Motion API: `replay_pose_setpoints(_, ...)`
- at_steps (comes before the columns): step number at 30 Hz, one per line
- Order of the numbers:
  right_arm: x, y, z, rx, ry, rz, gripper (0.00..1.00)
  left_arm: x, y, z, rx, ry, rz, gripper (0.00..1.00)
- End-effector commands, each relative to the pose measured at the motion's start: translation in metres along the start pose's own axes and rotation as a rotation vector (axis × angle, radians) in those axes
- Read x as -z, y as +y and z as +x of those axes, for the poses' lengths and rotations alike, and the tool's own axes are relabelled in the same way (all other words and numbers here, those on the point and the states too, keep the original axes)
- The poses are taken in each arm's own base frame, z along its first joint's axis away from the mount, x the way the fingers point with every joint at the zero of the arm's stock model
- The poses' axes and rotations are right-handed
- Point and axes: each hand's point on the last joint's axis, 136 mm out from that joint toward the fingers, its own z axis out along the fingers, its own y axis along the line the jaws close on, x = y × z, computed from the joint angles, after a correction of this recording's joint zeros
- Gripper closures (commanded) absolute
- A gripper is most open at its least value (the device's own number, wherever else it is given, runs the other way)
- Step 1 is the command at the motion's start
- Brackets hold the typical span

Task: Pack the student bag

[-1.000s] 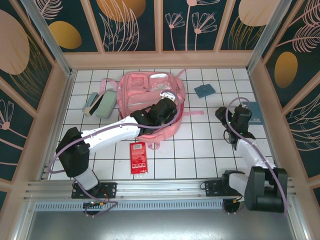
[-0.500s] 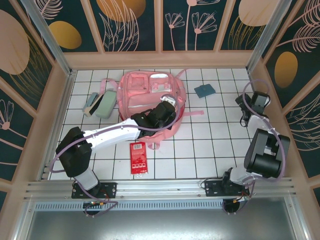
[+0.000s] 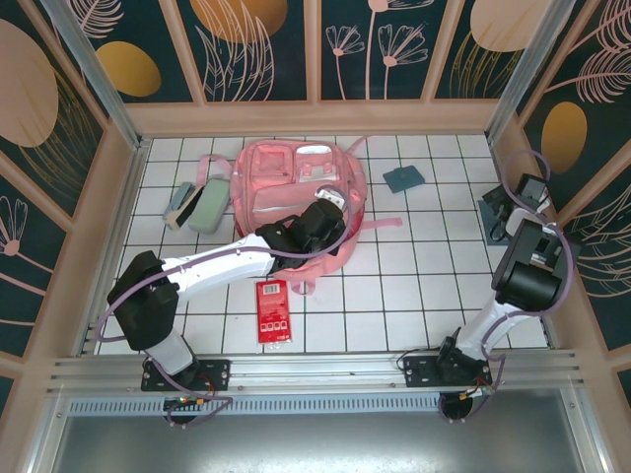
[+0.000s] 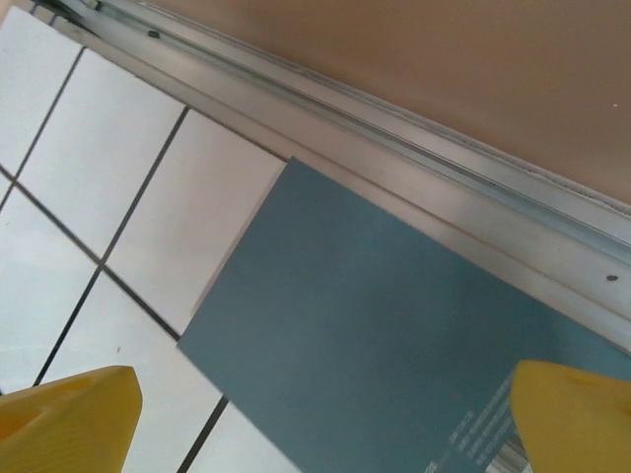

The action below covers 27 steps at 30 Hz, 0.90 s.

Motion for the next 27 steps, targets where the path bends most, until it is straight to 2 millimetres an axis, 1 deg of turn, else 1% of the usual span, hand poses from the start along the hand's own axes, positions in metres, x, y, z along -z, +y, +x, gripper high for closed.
replay_pose_setpoints(1,-0.008,-0.004,-0.002,0.008,0.035,0.019,0.03,0.012,-0.012,-0.020,0.037,-0.064,0.061,1.00)
replay_pose_setpoints(5,-0.018,-0.009,-0.002,0.010,0.054,0.035,0.03,0.011,-0.012,-0.019,0.034,-0.060,0.062,1.00)
replay_pose_setpoints(11,-0.030,-0.007,0.016,0.007,0.126,0.022,0.03,0.010,-0.014,-0.021,0.031,-0.060,0.062,1.00)
replay_pose_setpoints(16,-0.029,0.012,0.037,0.040,0.176,-0.021,0.03,0.008,-0.015,-0.021,0.029,-0.058,0.066,1.00)
replay_pose_setpoints(22,-0.024,0.031,0.073,0.086,0.238,-0.061,0.03,0.009,-0.017,-0.023,0.032,-0.066,0.076,1.00)
replay_pose_setpoints(27,-0.006,0.048,0.101,0.119,0.274,-0.114,0.03,0.009,-0.018,-0.025,0.032,-0.070,0.081,1.00)
